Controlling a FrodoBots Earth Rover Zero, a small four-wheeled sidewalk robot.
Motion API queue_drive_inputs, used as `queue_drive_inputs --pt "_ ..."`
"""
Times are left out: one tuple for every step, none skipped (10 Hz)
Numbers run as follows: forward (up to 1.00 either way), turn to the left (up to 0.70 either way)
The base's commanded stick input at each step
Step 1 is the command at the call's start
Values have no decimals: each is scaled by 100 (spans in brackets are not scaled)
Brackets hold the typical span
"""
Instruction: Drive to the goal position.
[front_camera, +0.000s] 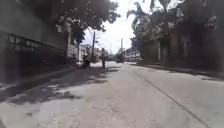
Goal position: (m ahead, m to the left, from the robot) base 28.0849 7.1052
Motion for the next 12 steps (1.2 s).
queue_drive_inputs --pt "100 -17" --pt "100 -4" --pt "100 -3" --pt "100 -2" --pt "100 -3" --pt "100 -3" --pt "100 -3" --pt "100 -2" --pt "100 -2" --pt "100 -2" --pt "100 -2" --pt "100 -2"
